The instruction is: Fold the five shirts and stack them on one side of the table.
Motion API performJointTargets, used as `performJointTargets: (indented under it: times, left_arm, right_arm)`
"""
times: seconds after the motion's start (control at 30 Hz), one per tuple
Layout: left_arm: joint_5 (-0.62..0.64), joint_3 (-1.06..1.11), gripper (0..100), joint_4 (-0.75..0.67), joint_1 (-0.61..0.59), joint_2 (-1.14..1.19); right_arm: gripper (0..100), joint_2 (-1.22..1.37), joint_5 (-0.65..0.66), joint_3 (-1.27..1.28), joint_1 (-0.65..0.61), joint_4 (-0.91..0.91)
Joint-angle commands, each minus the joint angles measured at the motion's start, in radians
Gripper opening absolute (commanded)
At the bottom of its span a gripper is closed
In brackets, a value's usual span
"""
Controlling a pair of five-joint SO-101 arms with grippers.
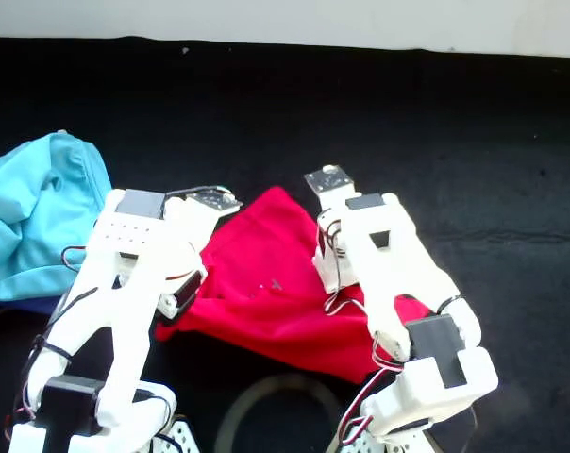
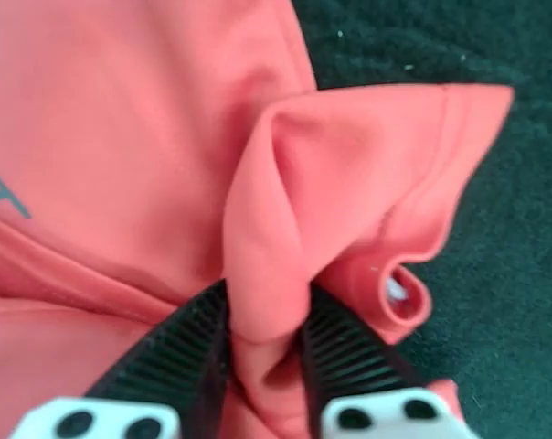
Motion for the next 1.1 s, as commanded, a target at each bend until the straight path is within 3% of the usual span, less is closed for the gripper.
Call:
performJointTargets:
  times: [0.0,0.27,0.4,0.57,0.7,0.9,1.07]
  left_arm:
    - [-0.008,-0.008,1,-0.055,-0.030,-0.033]
    - [-0.003,-0.131,1,-0.129,-0.053,-0.041]
    - [-0.003,-0.340,1,-0.037,-0.050,-0.041]
    - [-0.003,-0.503,1,0.023,-0.048,-0.031]
    - [-0.005,-0.349,1,-0.005,-0.012,-0.030]
    - [-0.008,0.107,1,-0.330,0.062,-0.033]
    - [-0.008,0.232,1,-0.451,0.061,-0.033]
  right_arm:
    - [0.7,-0.097,-0.003,-0.122,0.028,0.041]
    - [0.7,-0.101,0.002,-0.650,0.245,0.053]
    - [0.7,0.005,0.081,-0.895,0.252,0.054]
    - [0.7,0.179,0.083,-1.044,0.251,0.070]
    - [1.8,0.305,0.083,-1.044,0.246,0.101]
    - [17.9,0.421,0.083,-1.050,0.248,0.213]
    - [17.4,0.337,0.081,-1.050,0.243,0.318]
